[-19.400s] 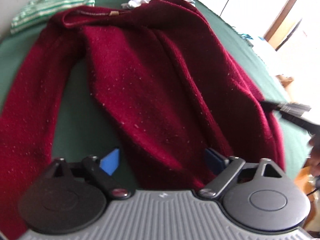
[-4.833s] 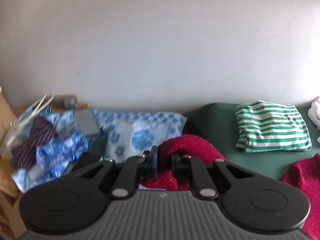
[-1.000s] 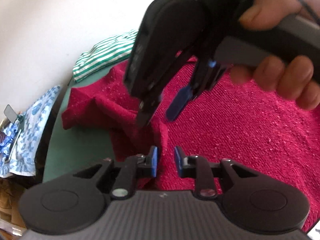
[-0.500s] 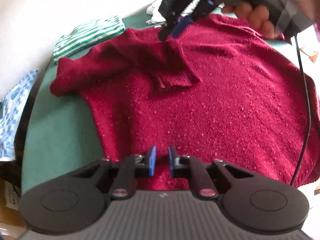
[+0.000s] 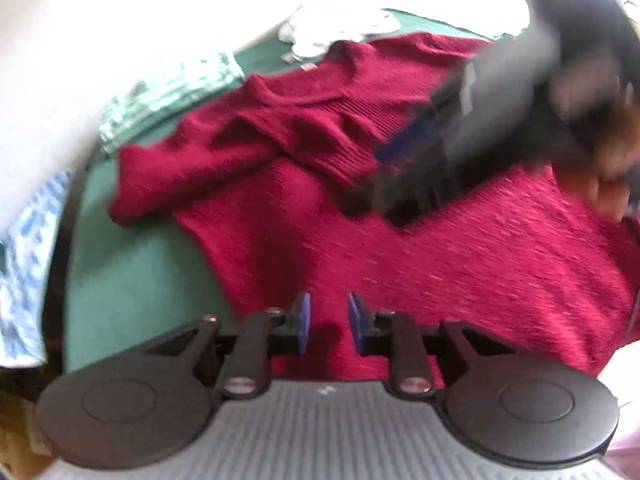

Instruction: Fold clothes

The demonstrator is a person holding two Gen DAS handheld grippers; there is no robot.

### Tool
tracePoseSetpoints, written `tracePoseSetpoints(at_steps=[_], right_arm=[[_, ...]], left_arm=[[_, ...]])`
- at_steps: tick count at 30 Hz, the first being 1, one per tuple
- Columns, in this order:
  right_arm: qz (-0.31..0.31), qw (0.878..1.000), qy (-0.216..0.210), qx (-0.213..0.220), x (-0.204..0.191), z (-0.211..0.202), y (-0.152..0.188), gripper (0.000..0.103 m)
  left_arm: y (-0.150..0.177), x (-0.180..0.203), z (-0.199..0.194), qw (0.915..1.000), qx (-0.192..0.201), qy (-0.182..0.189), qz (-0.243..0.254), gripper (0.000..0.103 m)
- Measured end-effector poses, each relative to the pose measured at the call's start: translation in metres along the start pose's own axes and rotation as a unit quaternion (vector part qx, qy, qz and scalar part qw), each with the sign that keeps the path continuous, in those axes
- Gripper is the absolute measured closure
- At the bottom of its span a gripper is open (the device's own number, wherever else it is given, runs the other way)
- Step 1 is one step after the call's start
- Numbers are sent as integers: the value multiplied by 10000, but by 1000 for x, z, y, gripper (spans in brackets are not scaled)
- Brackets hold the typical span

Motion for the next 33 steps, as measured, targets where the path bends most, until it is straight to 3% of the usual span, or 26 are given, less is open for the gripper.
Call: tracePoseSetpoints(at_steps=[2, 4, 9, 15, 21, 25, 33], right_arm=[[296, 9995, 123, 22, 17, -1, -4, 101], [630, 9975, 271, 140, 38, -9, -11, 101], [907, 9814, 1363, 999, 105, -77, -61, 101], [908, 9516, 2350, 1758, 162, -128, -142, 101], [1377, 9312, 2400, 2375, 214, -151, -193, 100], [1548, 9270, 2321, 2506, 249, -145, -185, 100], [1834, 9343, 2308, 2004, 344, -117, -124, 100]], left_arm=[[-9, -22, -3, 9999, 82, -127, 4, 68], [-17, -40, -4, 9997, 173, -177, -14, 66], [-33, -54, 5, 9993, 372, 16, 42, 61], [-27, -33, 40, 9990, 11, 428, 118, 62], [-18, -36, 40, 9998, -71, -79, -156, 47], [-13, -33, 41, 9972, -223, -581, -403, 46], [1, -33, 17, 9867, -552, -1111, -1055, 42]])
Point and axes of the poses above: each gripper's, at about its wrist camera, not at the fingertips, and z roughly the way its jaws point, x to its right, y to its underside, the point moved 8 cm from there along z, roughly the way its jaws point, and after that the axes turned 1 degree about y, right-handed, at the moved point
